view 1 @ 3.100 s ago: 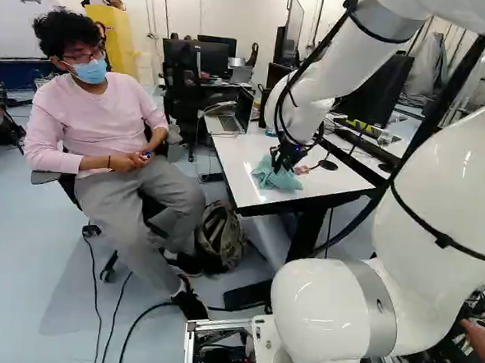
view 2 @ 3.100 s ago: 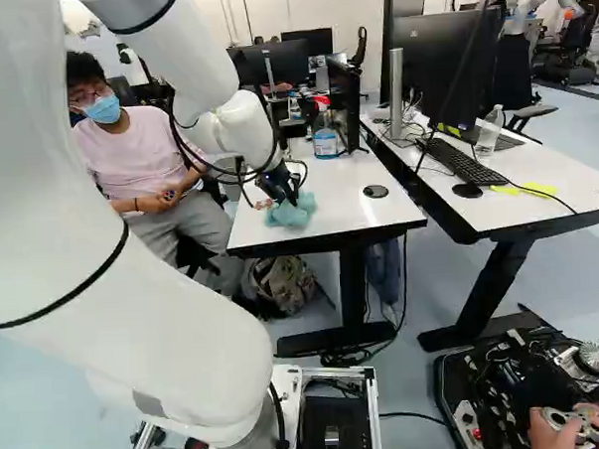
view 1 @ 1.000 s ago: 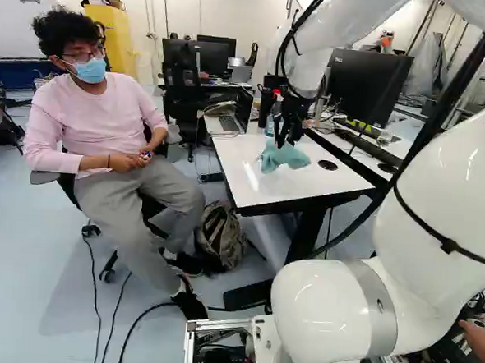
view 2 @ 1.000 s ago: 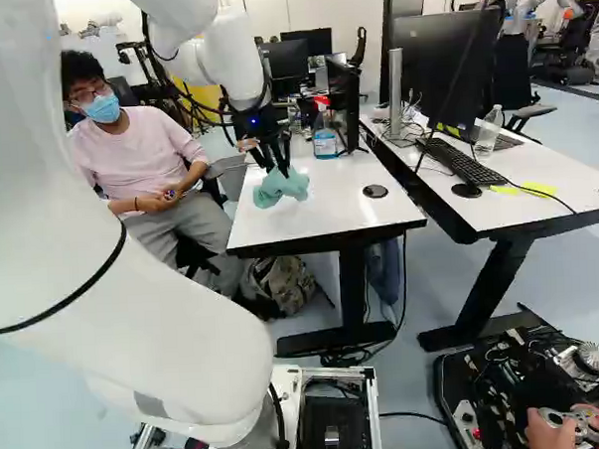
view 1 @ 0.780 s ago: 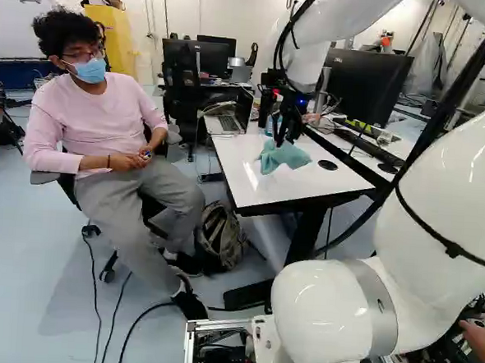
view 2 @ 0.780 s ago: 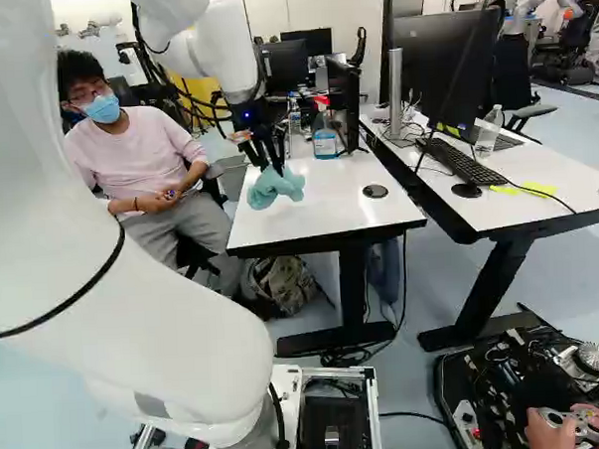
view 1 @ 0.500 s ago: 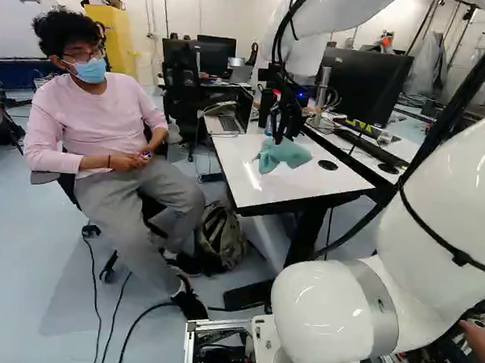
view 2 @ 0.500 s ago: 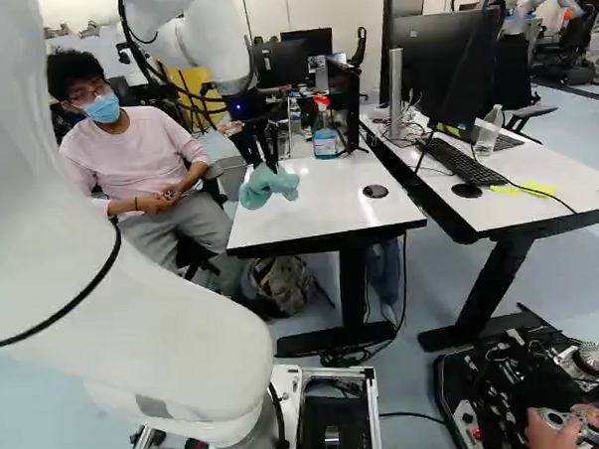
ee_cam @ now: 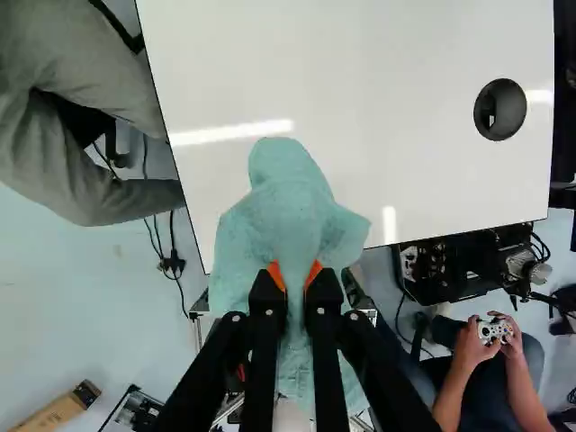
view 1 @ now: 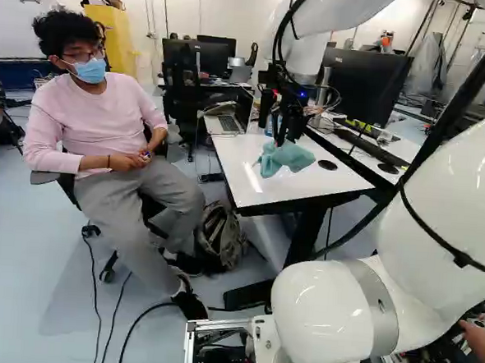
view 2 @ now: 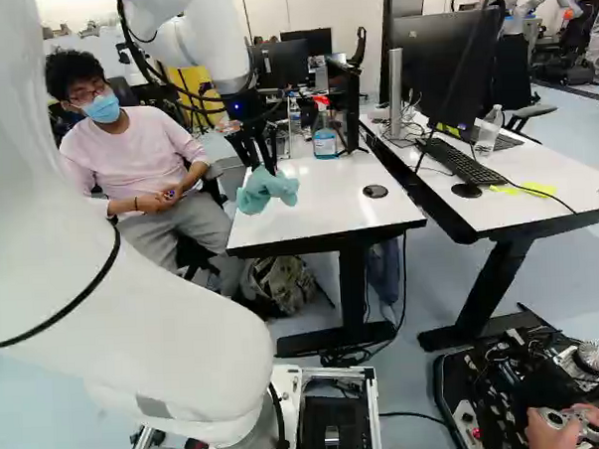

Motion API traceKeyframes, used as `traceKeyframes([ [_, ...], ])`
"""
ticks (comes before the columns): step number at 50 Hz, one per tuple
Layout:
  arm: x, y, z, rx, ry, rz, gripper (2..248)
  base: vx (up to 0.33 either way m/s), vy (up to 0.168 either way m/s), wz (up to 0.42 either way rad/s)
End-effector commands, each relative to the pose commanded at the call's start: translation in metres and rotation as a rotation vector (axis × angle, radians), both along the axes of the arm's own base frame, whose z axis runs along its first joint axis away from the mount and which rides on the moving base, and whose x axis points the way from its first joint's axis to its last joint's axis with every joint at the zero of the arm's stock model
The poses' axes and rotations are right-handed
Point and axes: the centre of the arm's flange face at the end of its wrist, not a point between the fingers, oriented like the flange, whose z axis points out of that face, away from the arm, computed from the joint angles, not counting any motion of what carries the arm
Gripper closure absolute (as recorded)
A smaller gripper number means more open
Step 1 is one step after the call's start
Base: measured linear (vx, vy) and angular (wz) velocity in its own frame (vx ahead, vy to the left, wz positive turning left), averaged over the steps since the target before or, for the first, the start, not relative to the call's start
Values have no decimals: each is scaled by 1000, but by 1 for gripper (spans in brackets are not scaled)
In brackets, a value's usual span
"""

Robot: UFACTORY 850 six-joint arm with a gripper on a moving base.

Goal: Clean the table with the green towel

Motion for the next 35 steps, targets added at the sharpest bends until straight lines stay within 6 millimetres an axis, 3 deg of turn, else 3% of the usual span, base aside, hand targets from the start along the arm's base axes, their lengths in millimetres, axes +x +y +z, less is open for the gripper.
traceKeyframes([
  [17,0,-3,0,0,-1,-8,211,0,0,0],
  [35,8,-34,1,9,-80,-86,211,0,0,0],
])
